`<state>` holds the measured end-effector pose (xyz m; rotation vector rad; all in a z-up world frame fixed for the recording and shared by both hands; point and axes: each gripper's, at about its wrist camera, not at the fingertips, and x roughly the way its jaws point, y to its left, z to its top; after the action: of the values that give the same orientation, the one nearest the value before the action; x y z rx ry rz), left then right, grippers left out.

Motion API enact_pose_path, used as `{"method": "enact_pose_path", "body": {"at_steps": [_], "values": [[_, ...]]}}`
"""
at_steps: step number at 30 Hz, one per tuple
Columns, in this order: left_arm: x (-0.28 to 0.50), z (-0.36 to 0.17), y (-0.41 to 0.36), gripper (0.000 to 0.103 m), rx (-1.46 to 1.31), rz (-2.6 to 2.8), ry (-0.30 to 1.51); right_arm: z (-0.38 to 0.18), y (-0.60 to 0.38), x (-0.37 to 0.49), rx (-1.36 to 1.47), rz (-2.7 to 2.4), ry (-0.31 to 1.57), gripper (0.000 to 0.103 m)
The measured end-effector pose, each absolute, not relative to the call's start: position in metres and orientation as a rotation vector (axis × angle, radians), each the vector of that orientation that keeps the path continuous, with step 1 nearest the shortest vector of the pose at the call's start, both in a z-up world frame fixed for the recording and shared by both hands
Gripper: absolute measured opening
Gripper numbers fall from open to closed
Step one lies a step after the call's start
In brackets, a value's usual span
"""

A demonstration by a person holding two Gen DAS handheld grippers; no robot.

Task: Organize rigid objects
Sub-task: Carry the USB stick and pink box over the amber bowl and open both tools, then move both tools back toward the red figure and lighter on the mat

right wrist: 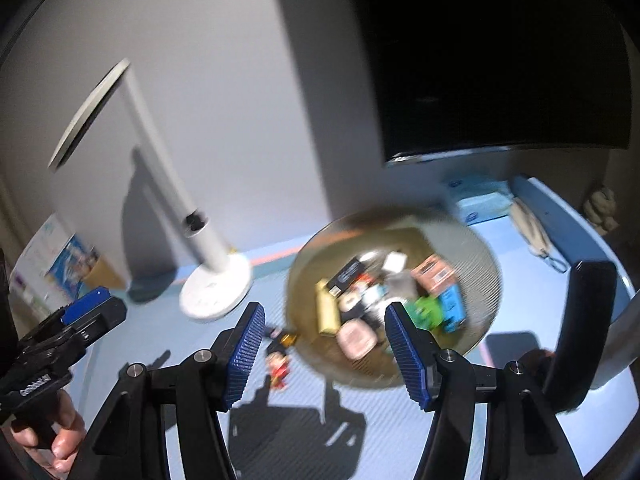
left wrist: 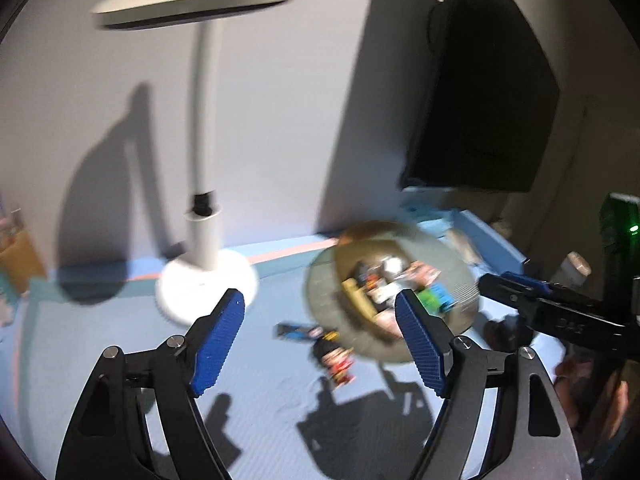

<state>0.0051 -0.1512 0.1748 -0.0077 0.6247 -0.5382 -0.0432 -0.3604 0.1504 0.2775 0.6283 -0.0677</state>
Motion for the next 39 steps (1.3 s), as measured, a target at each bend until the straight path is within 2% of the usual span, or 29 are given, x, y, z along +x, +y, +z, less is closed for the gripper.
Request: {"method": "enact_pose_path", "body": {"at_steps": [12, 16, 22, 24, 25, 26, 39], "values": [[-0.027, 0.097, -0.099, 0.076, 0.053, -0.285, 0.699, 0.045, -0.271, -0.042, 0.186, 0.036, 0.752, 0.061], [-0.018, 0.063, -0.092, 0.076, 0.08, -0.24, 0.74, 0.015, -0.261, -0.032, 0.135, 0.011, 0.772, 0.061], [-0.005, 0.024, -0.093, 0.076, 0.1, -0.209, 0.802, -0.016, -0.272, -0.022, 0.208, -0.014, 0.85, 0.061], [-0.003, 0.009, -0.094, 0.076, 0.105, -0.187, 0.834, -0.015, -0.274, -0.024, 0.213, -0.015, 0.832, 0.068], [0.002, 0.002, -0.096, 0.076, 0.123, -0.171, 0.882, -0.015, -0.274, -0.024, 0.214, -0.018, 0.834, 0.078], [0.002, 0.003, -0.095, 0.076, 0.12, -0.177, 0.879, -0.016, -0.274, -0.024, 0.213, -0.019, 0.834, 0.082], [0.001, 0.0, -0.096, 0.078, 0.115, -0.193, 0.891, -0.018, -0.275, -0.018, 0.205, -0.031, 0.847, 0.088]]}}
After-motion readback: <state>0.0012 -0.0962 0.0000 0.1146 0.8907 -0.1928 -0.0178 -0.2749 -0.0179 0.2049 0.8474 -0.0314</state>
